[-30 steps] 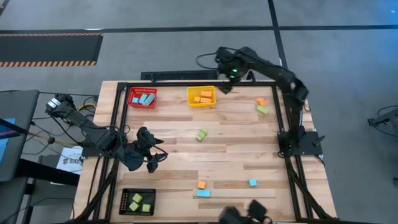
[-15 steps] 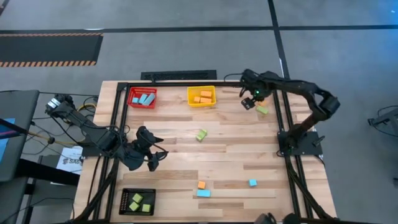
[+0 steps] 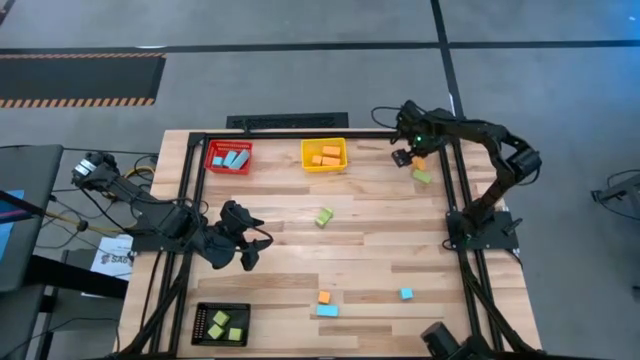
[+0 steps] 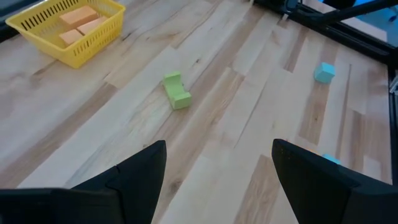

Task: Sort & place blocks by color
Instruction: Put the wooden green block into the black bin

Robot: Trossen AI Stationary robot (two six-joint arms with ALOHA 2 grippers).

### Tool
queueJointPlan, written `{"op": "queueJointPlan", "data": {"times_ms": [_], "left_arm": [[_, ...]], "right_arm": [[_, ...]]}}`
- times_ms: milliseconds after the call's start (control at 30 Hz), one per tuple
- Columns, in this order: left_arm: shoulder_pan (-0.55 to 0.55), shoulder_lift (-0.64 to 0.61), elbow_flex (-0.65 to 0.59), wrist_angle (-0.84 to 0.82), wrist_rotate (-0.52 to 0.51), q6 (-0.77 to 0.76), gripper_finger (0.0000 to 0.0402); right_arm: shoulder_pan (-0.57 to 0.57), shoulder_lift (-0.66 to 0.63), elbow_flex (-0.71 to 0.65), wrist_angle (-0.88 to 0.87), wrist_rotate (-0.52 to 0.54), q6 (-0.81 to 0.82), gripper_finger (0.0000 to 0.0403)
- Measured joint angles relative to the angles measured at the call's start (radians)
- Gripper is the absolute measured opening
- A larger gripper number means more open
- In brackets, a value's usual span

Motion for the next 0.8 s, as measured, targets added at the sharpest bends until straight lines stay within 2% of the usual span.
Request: {"op": "queueJointPlan", "data": {"times_ms": [267, 467, 800], "left_arm": [[0.000, 0.000, 0.000, 0.001, -0.013, -0.014, 0.0279], [0.000, 0.000, 0.000, -0.004, -0.014, -0.012, 0.0279], [0.000, 0.000, 0.000, -0.003, -0.005, 0.009, 0.0279]], "right_arm": [[0.011, 0.018, -0.074, -0.032, -0.036, 0.115, 0.0329], [0.073, 0.019, -0.120, -0.008, -0.055, 0.122, 0.0329], [0.208, 0.009, -0.173, 0.025, -0.101, 0.222, 0.0328]]}}
